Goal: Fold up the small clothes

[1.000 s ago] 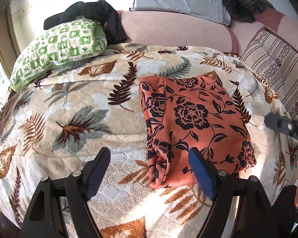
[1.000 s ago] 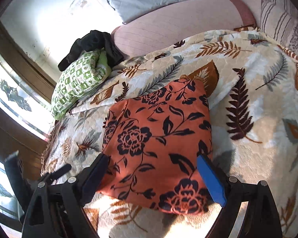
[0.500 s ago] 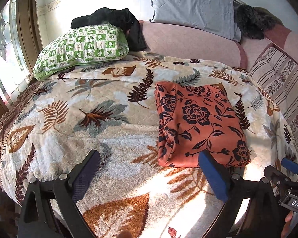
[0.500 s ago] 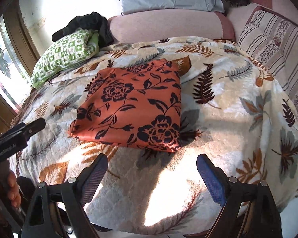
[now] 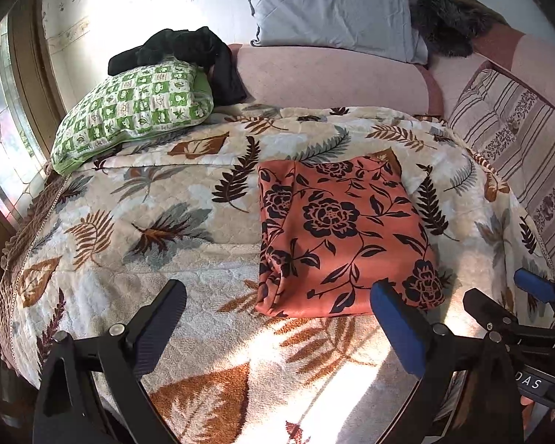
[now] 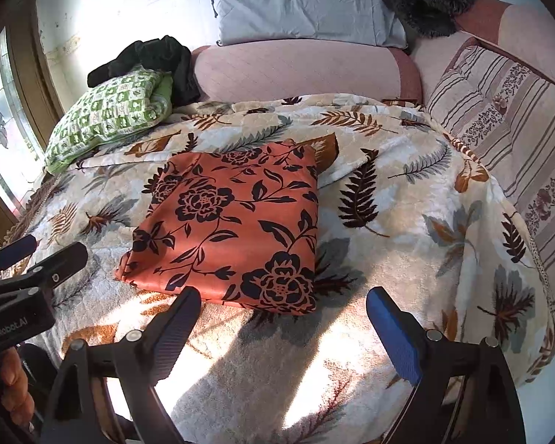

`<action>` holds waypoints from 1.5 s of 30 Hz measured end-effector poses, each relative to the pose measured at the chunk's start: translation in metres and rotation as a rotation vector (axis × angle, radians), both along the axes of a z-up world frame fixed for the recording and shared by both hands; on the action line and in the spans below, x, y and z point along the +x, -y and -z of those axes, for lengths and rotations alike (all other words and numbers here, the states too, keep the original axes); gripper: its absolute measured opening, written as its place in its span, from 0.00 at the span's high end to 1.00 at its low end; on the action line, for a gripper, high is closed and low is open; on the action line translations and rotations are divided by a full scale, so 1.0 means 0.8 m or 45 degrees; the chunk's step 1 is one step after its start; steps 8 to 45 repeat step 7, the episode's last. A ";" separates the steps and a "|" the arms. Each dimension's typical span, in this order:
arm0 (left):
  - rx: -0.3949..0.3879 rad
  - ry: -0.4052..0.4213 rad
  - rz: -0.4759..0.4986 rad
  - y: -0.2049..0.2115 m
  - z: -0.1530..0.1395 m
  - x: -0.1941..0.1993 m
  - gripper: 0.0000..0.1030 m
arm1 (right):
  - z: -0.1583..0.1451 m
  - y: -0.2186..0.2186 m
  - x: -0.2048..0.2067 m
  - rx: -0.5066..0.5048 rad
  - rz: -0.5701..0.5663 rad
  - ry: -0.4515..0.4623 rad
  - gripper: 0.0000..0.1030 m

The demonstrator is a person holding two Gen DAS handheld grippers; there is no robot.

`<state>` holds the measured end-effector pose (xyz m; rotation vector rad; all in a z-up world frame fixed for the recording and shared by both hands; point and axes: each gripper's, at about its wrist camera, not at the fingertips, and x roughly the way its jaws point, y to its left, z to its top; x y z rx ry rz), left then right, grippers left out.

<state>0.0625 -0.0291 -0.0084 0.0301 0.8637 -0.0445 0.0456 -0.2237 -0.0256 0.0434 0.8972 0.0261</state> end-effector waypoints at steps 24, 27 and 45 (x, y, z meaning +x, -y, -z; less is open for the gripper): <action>-0.046 0.010 0.012 0.002 -0.002 0.014 0.00 | 0.003 -0.006 0.021 -0.004 -0.006 -0.015 0.10; -0.046 0.010 0.012 0.002 -0.002 0.014 0.00 | 0.003 -0.006 0.021 -0.004 -0.006 -0.015 0.10; -0.046 0.010 0.012 0.002 -0.002 0.014 0.00 | 0.003 -0.006 0.021 -0.004 -0.006 -0.015 0.10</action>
